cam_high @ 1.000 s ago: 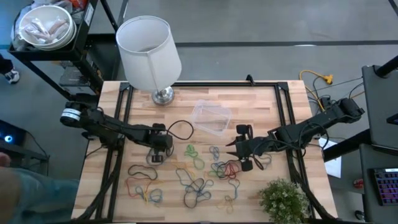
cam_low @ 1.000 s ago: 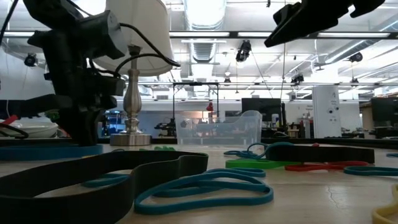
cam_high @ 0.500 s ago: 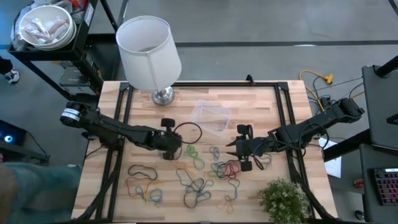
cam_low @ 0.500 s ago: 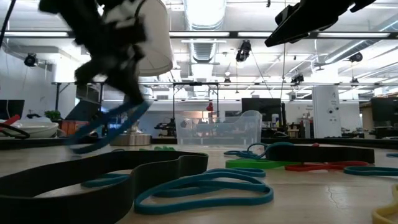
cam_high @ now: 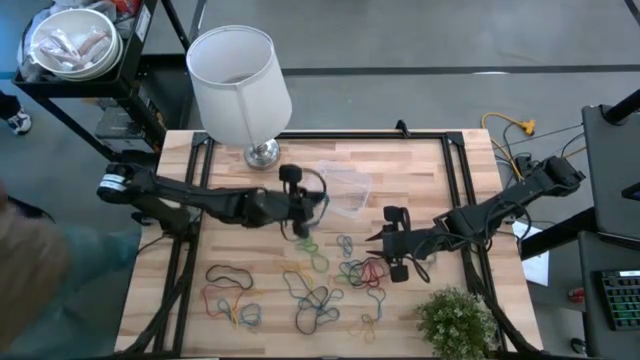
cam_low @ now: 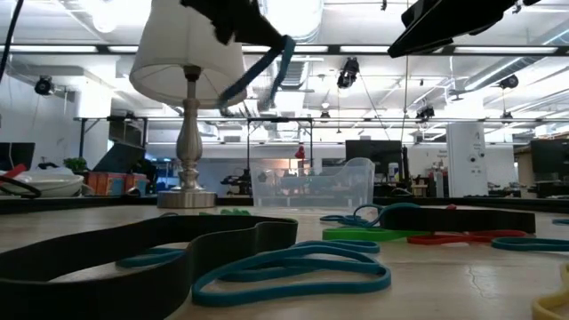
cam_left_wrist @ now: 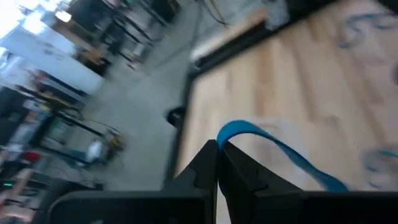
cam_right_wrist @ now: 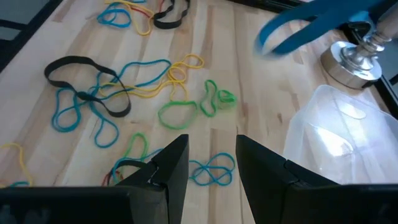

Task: Pick and place rubber bands into bin
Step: Put the blue rubber bands into the bin

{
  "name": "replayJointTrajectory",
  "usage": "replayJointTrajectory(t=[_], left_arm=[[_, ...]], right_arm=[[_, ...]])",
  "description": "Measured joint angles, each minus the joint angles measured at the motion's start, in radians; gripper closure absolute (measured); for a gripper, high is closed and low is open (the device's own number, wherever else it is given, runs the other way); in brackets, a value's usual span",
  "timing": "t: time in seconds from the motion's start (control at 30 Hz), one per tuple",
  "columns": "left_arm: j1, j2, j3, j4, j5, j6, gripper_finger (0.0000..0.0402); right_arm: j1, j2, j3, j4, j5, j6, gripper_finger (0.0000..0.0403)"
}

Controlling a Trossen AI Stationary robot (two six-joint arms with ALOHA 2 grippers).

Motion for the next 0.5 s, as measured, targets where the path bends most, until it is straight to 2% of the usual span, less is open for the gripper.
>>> replayJointTrajectory(t=[0.23, 0.5], left_arm=[[0.112, 0.061, -0.006, 0.130, 0.098, 0.015, 0.0402], [0.150, 0.267, 0.003, 0.279, 0.074, 0.059, 0.0401]], right_arm=[[0.008, 0.000, 0.000, 0.001, 0.000, 0.001, 0.0275], [0.008, 0.000, 0.000, 0.000, 0.000, 0.012, 0.0275]])
